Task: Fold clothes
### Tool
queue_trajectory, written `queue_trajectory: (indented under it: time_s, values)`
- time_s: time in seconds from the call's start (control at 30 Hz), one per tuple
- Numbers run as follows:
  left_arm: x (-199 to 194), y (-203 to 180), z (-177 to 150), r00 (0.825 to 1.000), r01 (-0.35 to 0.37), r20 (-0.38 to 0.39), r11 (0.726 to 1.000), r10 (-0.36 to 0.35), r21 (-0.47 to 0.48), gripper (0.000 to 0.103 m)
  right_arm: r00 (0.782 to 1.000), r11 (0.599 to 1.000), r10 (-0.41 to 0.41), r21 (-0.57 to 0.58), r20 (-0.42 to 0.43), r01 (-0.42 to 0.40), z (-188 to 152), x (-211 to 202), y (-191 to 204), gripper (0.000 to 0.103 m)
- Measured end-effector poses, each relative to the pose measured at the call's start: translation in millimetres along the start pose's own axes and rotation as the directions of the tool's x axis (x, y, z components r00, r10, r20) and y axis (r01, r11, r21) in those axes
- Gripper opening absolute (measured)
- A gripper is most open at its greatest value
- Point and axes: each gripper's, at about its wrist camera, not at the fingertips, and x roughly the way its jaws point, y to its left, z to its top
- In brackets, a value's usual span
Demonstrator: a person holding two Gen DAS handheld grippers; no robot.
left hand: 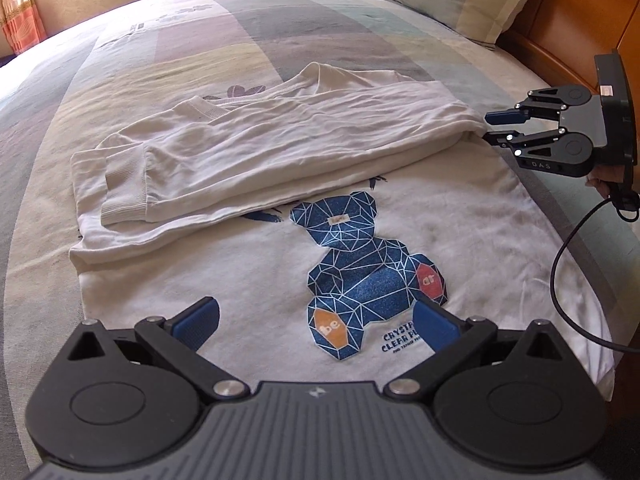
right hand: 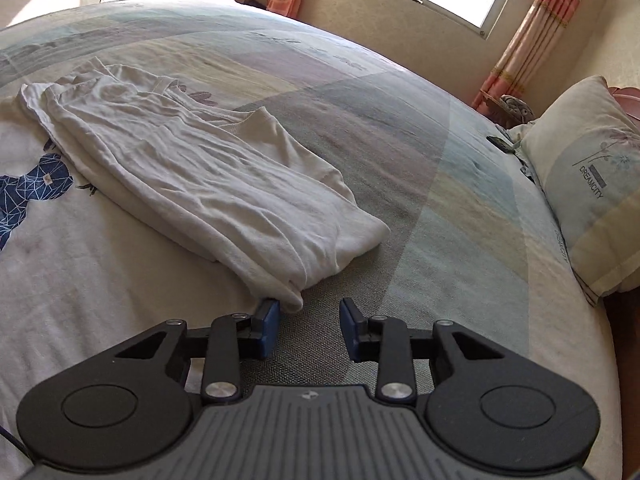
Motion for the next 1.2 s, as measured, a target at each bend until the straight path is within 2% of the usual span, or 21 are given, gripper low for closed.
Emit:
queue_trajectory:
  time_s: [0.07, 0.13, 0.23, 0.27, 0.37, 0.4, 0.47, 0.53, 0.67, 0.73, 0.8, 0.83, 0.93, 0.97, 1.03, 1.07, 1.1, 1.13, 1.2]
  values:
    - [3, -1, 0, 1.000, -0.001, -0.008, 1.000, 0.001, -0.001, 0.102, 1.000, 0.997, 0.019, -0.075, 0.016, -0.018, 0, -2, 4, 0.032]
    - [5, -3, 1, 1.000, 0.001, -0.014, 1.000, -0.001, 0.001, 0.102, 0.999, 0.987, 0.044, -0.156, 0.017, -0.041, 1, -3, 10, 0.015]
    - [7, -7, 2, 1.000, 0.009, -0.017, 1.000, -0.009, 0.008, 0.102, 0.999, 0.980, 0.043, -0.195, -0.003, -0.043, 3, -2, 17, 0.010]
    - [7, -8, 2, 1.000, 0.013, -0.016, 1.000, -0.012, 0.010, 0.102, 0.999, 0.985, 0.044, -0.166, -0.011, -0.045, 3, -2, 15, 0.010]
    - [9, -7, 2, 1.000, 0.013, -0.019, 1.000, -0.013, 0.007, 0.102, 0.995, 0.994, 0.093, 0.061, -0.035, -0.090, -7, -10, -4, 0.007]
    - [10, -7, 2, 1.000, 0.012, -0.021, 1.000, -0.012, 0.004, 0.102, 0.994, 0.989, 0.097, 0.114, -0.051, -0.091, -13, -11, -8, 0.002]
    - [11, -5, 4, 1.000, 0.006, -0.019, 1.000, -0.006, 0.000, 0.102, 0.992, 0.977, 0.102, 0.193, -0.074, -0.086, -25, -16, -15, 0.002]
    - [12, -4, 6, 1.000, 0.007, -0.013, 1.000, -0.007, -0.005, 0.102, 0.993, 0.962, 0.107, 0.258, -0.056, -0.089, -28, -23, -24, 0.003]
    - [12, -8, 9, 1.000, 0.013, -0.002, 1.000, -0.013, -0.001, 0.102, 0.992, 0.917, 0.109, 0.379, 0.063, -0.124, -11, -34, -45, 0.005]
    - [11, -9, 8, 1.000, 0.017, -0.002, 1.000, -0.017, 0.002, 0.102, 0.983, 0.892, 0.125, 0.419, 0.131, -0.170, 7, -29, -51, 0.007]
    - [10, -9, 6, 1.000, 0.015, -0.006, 1.000, -0.015, 0.001, 0.102, 0.973, 0.874, 0.166, 0.433, 0.159, -0.220, 23, -13, -46, 0.008]
    - [10, -7, 4, 1.000, 0.009, -0.008, 1.000, -0.009, -0.002, 0.102, 0.972, 0.867, 0.185, 0.441, 0.145, -0.231, 28, -3, -42, 0.008]
    - [6, 2, 0, 1.000, 0.003, -0.003, 1.000, -0.003, -0.023, 0.102, 0.989, 0.895, 0.144, 0.422, 0.029, -0.143, 20, 25, -29, 0.009]
    - [5, 6, -1, 1.000, -0.001, -0.002, 1.000, 0.001, -0.031, 0.102, 0.990, 0.890, 0.136, 0.436, 0.029, -0.135, 13, 27, -30, 0.010]
    - [4, 13, -2, 1.000, -0.005, 0.003, 0.999, 0.005, -0.046, 0.102, 0.991, 0.858, 0.128, 0.497, 0.029, -0.126, 6, 19, -41, 0.019]
    - [4, 15, -2, 1.000, -0.007, 0.007, 0.999, 0.008, -0.052, 0.102, 0.995, 0.859, 0.103, 0.503, 0.011, -0.094, 5, 15, -45, 0.021]
    - [4, 18, -2, 1.000, -0.009, 0.011, 0.998, 0.010, -0.059, 0.102, 0.998, 0.869, 0.064, 0.492, -0.016, -0.048, 7, 11, -46, 0.021]
    - [4, 20, -1, 1.000, -0.011, 0.015, 0.998, 0.012, -0.065, 0.102, 0.999, 0.867, 0.049, 0.497, -0.014, -0.036, 10, 7, -49, 0.021]
    - [5, 21, 0, 1.000, -0.007, 0.023, 0.998, 0.009, -0.068, 0.102, 0.998, 0.847, 0.051, 0.528, 0.028, -0.059, 17, 3, -58, 0.021]
